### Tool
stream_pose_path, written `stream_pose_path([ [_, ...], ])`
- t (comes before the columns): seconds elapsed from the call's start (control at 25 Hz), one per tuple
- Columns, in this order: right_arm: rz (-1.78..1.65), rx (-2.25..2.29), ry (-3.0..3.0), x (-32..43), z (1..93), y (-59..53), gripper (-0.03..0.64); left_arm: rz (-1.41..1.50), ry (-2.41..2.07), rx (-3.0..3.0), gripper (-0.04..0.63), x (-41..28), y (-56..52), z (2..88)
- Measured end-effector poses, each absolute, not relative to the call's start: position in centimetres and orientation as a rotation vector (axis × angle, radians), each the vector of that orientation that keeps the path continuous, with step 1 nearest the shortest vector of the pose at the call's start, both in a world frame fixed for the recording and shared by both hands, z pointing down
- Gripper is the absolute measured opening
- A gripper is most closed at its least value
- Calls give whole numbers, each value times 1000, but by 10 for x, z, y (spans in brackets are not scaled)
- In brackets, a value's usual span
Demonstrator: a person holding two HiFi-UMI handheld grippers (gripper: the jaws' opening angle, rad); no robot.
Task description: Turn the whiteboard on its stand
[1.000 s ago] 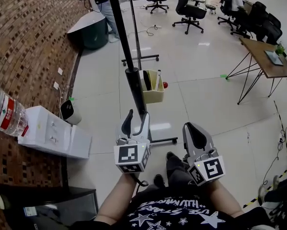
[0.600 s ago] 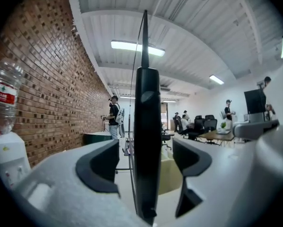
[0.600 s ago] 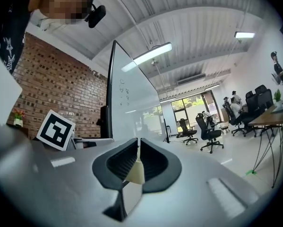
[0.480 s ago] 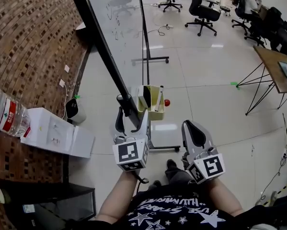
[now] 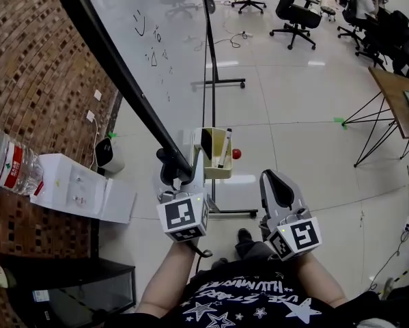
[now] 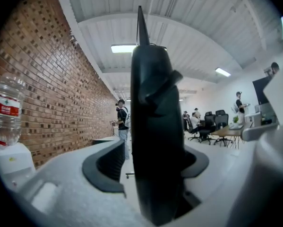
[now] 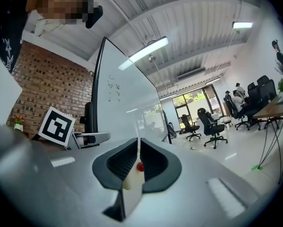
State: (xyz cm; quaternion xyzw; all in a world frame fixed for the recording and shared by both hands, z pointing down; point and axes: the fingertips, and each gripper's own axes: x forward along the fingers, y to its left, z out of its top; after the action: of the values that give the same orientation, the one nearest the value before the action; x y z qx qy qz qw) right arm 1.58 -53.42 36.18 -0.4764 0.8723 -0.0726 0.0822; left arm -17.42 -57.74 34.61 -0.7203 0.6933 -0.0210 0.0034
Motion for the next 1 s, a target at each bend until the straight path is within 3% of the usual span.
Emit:
stream_pose_path([
  [0.2,-241,-1451,2578,25,364,-539,25,-104,2161,-2256,140,-163,-576,340],
  [1.0,-230,-1520,2530,27,361,-506,25,-33,2178,-2300,121,-151,-554,350],
])
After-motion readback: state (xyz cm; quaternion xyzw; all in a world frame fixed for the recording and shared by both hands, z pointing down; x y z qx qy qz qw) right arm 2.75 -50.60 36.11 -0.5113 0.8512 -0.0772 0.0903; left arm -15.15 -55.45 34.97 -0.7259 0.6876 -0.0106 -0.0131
